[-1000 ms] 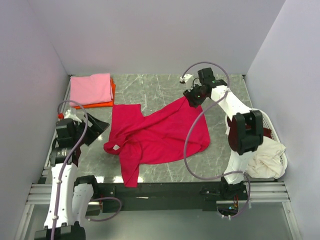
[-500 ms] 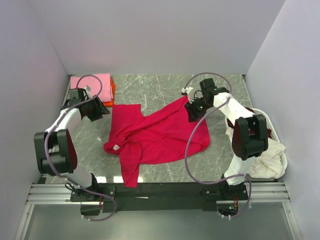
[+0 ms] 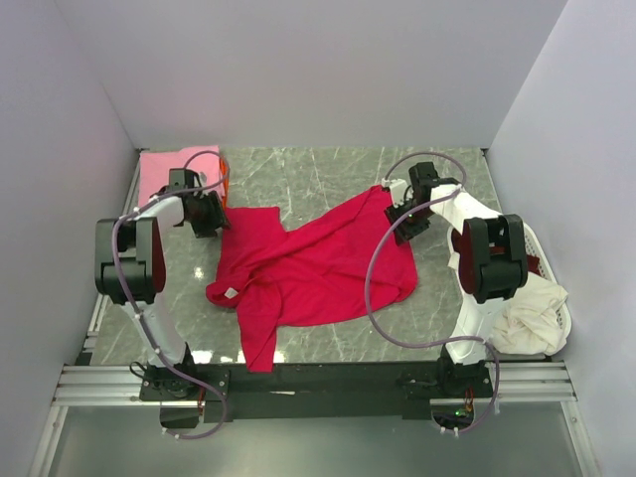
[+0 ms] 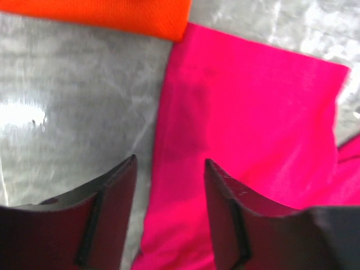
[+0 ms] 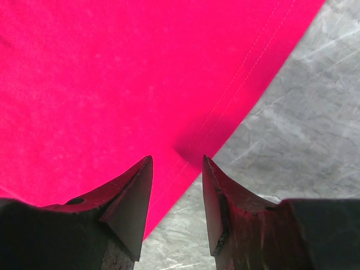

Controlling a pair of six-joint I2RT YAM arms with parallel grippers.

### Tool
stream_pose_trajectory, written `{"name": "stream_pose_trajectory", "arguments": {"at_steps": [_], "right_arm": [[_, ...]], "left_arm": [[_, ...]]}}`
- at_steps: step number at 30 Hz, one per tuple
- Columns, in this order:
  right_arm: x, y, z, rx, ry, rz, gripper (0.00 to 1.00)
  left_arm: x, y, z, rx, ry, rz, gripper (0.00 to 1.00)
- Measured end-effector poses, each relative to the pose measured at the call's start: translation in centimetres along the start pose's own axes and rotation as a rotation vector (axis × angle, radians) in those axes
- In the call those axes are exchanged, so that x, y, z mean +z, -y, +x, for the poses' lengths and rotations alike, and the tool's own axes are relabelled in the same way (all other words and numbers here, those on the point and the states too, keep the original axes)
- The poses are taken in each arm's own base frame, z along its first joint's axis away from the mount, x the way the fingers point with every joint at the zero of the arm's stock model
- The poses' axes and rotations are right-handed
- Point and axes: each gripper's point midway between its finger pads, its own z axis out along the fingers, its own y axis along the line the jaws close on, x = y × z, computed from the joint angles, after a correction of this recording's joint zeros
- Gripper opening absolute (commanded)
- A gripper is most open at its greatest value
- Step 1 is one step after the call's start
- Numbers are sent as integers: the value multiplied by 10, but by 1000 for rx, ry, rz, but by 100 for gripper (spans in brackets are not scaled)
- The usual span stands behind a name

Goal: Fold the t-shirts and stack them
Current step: Flatten the tshirt out

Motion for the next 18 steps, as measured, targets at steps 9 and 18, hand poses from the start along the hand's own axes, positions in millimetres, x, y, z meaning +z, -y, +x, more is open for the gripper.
{"name": "stream_pose_trajectory", "arguments": {"at_steps": [9,18], "right_arm": [[3,0,3,11,1,-3,48],[4,-1,3,11,3,-6,48]], "left_arm": [[21,-2,-17,38,6,-88,43],[34,3,-27,98,26,-170,1]]}}
